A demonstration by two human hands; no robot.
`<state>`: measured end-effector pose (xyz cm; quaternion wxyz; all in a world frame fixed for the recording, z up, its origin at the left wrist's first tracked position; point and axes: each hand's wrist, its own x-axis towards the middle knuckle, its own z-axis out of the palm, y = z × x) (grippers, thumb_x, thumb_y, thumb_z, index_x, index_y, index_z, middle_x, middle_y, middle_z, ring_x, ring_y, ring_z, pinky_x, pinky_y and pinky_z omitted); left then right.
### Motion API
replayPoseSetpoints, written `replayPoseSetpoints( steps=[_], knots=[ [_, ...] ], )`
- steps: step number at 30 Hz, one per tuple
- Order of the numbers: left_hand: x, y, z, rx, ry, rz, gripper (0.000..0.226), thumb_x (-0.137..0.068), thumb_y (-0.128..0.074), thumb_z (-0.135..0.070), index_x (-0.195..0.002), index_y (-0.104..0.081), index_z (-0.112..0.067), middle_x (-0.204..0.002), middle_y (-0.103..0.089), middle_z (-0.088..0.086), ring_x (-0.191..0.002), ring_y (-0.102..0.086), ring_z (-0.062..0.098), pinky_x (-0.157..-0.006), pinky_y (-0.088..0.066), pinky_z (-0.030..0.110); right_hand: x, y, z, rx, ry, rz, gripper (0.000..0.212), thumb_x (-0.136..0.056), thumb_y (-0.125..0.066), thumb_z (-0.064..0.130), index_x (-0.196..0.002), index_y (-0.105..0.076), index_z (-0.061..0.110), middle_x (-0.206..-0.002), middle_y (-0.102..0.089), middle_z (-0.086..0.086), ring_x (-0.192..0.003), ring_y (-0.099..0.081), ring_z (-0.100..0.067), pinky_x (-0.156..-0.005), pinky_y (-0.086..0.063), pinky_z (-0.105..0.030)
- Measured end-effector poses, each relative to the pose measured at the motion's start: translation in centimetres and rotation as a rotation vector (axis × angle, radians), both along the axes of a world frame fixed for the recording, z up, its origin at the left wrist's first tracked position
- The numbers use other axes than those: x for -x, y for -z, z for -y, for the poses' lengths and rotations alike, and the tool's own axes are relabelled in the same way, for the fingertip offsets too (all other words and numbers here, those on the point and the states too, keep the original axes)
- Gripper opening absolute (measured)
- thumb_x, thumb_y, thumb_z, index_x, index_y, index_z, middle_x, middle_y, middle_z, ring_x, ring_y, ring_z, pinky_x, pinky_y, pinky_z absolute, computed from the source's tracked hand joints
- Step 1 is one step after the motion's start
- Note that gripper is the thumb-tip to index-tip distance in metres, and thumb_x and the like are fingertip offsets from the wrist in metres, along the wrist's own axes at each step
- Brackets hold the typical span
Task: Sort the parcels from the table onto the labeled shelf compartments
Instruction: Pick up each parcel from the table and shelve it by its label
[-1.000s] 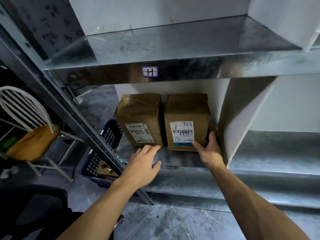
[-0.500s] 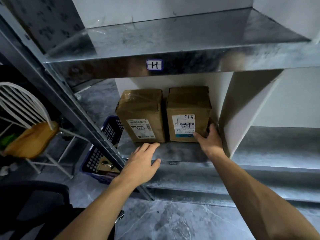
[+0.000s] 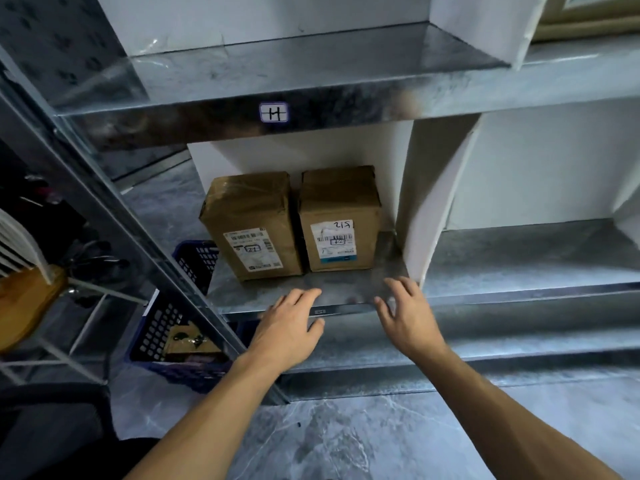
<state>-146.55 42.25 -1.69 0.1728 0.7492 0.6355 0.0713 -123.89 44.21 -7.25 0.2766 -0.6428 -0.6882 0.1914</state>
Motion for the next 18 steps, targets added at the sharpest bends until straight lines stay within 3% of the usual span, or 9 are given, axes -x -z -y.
replayPoseSetpoints(
  steps=[3,6,15,18],
  knots=[
    [-2.2,-0.2,-0.2,-0.01,0.045,-0.042,0.052,-0.098,-0.044,-0.043,-0.147,-0.031,-0.032,-0.145,-0.04,-0.007,-0.131,-0.039,0.019,-0.109,-0.035,0.039,-1.9,-0.4,1.4,-0.068,-0.075,0.224,0.043,-0.095,-0.045,0.042,-0.124,-0.06,0.013,-0.123,-0.06,-0.011,-0.104,-0.061,-0.036,-0.084,-0.054,-0.045],
    [-5.4,-0.6,-0.4,-0.03,0.134,-0.08,0.05,-0.098,-0.043,-0.043,-0.146,-0.034,-0.03,-0.144,-0.041,-0.005,-0.128,-0.04,0.021,-0.107,-0.035,0.038,-4.5,-1.6,3.1,-0.122,-0.057,0.379,0.044,-0.092,-0.04,0.044,-0.12,-0.06,0.018,-0.122,-0.063,-0.009,-0.104,-0.063,-0.034,-0.084,-0.053,-0.044],
    [-22.1,-1.2,1.4,-0.101,0.368,-0.037,0.05,-0.098,-0.044,-0.041,-0.146,-0.035,-0.029,-0.142,-0.043,-0.006,-0.127,-0.042,0.02,-0.107,-0.034,0.035,-20.1,-3.5,9.2,0.024,0.123,0.577,0.048,-0.09,-0.032,0.05,-0.121,-0.058,0.023,-0.121,-0.063,-0.006,-0.106,-0.062,-0.031,-0.089,-0.049,-0.043],
    [-29.0,-1.1,1.9,-0.142,0.467,-0.032,0.051,-0.098,-0.044,-0.041,-0.146,-0.035,-0.027,-0.143,-0.043,-0.005,-0.125,-0.043,0.021,-0.106,-0.034,0.035,-26.9,-3.9,12.4,0.043,0.234,0.599,0.043,-0.092,-0.043,0.047,-0.124,-0.057,0.022,-0.124,-0.062,-0.008,-0.111,-0.061,-0.033,-0.092,-0.049,-0.045]
  ],
)
